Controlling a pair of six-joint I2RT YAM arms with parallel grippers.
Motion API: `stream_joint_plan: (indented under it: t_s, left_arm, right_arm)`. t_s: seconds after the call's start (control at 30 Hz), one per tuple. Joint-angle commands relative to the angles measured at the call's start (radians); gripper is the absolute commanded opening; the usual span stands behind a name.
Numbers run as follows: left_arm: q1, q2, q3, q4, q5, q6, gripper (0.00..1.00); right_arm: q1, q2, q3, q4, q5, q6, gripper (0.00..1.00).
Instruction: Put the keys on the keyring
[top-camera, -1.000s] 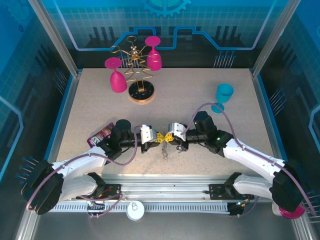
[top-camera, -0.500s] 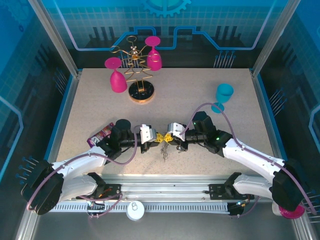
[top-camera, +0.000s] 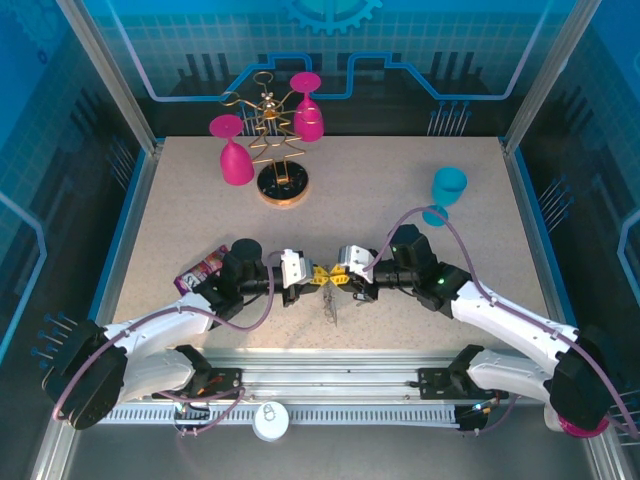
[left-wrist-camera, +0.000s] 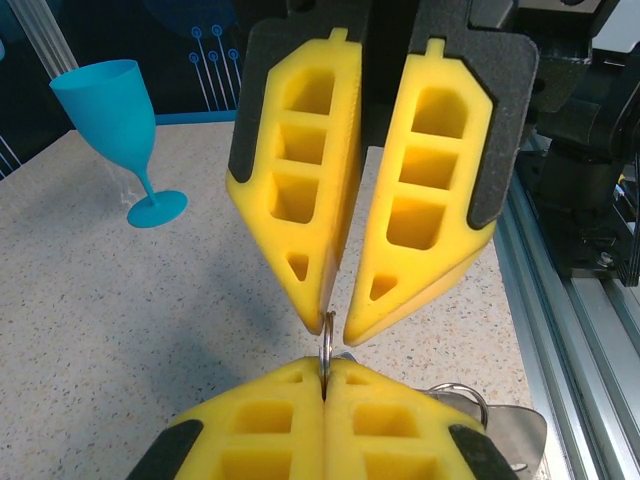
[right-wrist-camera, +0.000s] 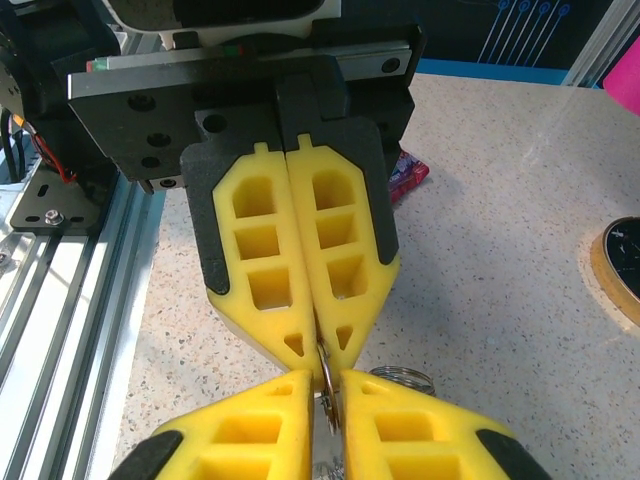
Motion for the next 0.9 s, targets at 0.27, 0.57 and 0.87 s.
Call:
stream_joint_plan:
  t_s: [0.27, 0.57, 0.87]
  left_arm:
    - [-0.004, -0.014, 0.021, 0.034, 0.021, 0.013, 0.0]
    - [-0.004, -0.016, 0.022, 0.035, 0.022, 0.013, 0.0]
    - [-0.004, -0.019, 0.02, 0.037, 0.024, 0.013, 0.0]
  right_arm:
    - [0.009, -0.003, -0.012, -0.026, 0.046, -0.014, 0.23]
    - [0.008, 0.009, -0.003, -0.023, 0.029, -0.016, 0.14]
    - [0.008, 0.025, 0.007, -0.031, 0.028, -0.012, 0.15]
